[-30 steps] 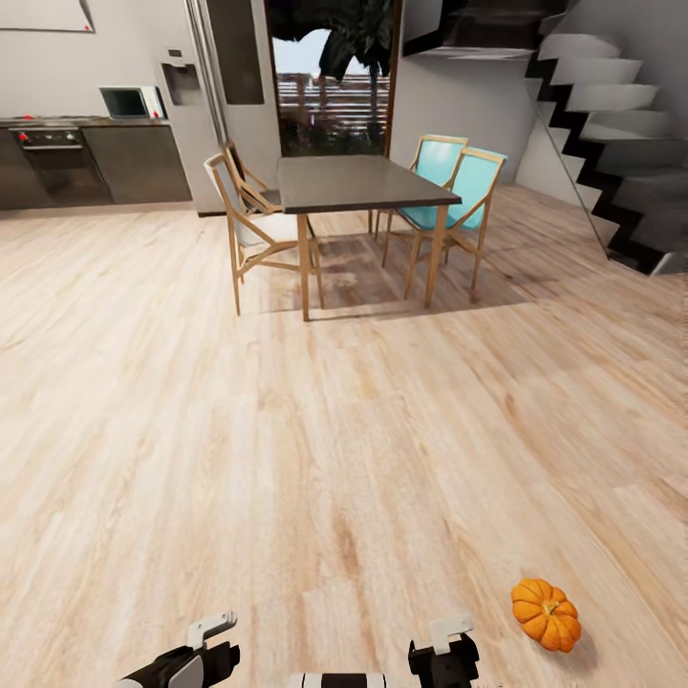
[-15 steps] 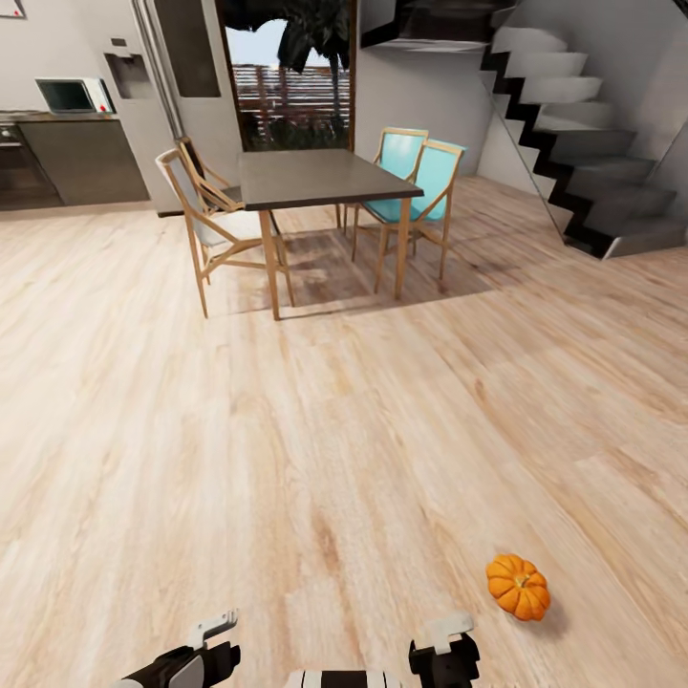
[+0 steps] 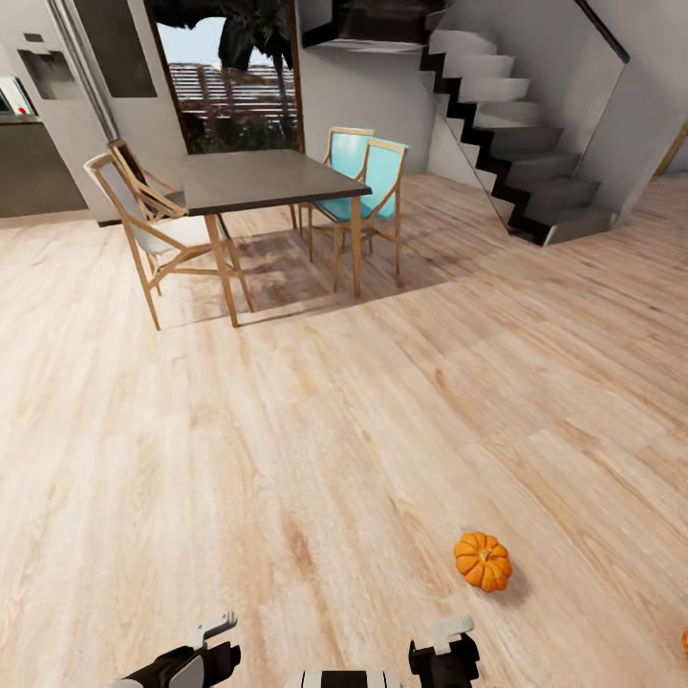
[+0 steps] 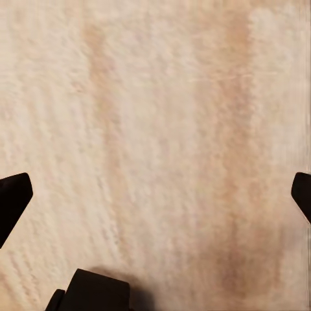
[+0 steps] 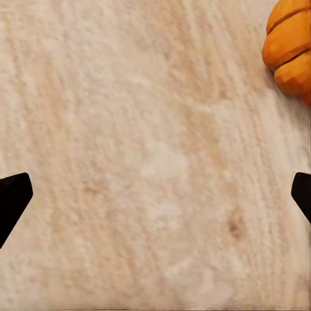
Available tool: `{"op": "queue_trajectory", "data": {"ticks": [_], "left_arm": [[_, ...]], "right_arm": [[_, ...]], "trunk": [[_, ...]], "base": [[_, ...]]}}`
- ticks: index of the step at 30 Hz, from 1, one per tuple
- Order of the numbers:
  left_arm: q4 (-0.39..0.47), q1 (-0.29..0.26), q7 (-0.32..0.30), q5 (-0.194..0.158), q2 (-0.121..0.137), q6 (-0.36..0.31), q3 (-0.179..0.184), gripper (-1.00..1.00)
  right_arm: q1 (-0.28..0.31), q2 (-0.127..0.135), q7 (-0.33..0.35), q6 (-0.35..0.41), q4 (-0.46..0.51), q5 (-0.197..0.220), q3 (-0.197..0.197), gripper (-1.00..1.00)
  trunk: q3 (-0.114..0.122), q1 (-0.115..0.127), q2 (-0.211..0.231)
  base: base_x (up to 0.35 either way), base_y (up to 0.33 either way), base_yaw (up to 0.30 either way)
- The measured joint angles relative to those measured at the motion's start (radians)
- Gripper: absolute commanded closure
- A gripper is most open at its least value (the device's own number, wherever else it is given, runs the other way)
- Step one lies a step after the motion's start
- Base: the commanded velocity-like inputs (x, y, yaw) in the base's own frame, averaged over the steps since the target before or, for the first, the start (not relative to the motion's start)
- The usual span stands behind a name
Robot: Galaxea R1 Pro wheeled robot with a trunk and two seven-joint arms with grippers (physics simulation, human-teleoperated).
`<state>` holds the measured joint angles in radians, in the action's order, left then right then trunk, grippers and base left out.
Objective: Place each of the two pumpkins and all three candles from the living room inside a cabinet in the living room (use any cabinet), then make sure every cabinet is closed, and position the cauldron so it is next to a table in the living room.
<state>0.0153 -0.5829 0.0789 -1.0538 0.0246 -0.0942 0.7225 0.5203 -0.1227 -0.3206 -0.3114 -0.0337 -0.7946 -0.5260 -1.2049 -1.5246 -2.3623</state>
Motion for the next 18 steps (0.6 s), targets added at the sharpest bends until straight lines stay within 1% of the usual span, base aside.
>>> {"op": "queue_trajectory", "data": {"ticks": [18], "left_arm": [[0.0,0.0,0.0,0.0,0.0,0.0,0.0,-1.0]], "right_arm": [[0.0,0.0,0.0,0.0,0.0,0.0,0.0,-1.0]], "trunk": [[0.0,0.0,0.0]], "base": [[0.0,0.0,-0.287]]}}
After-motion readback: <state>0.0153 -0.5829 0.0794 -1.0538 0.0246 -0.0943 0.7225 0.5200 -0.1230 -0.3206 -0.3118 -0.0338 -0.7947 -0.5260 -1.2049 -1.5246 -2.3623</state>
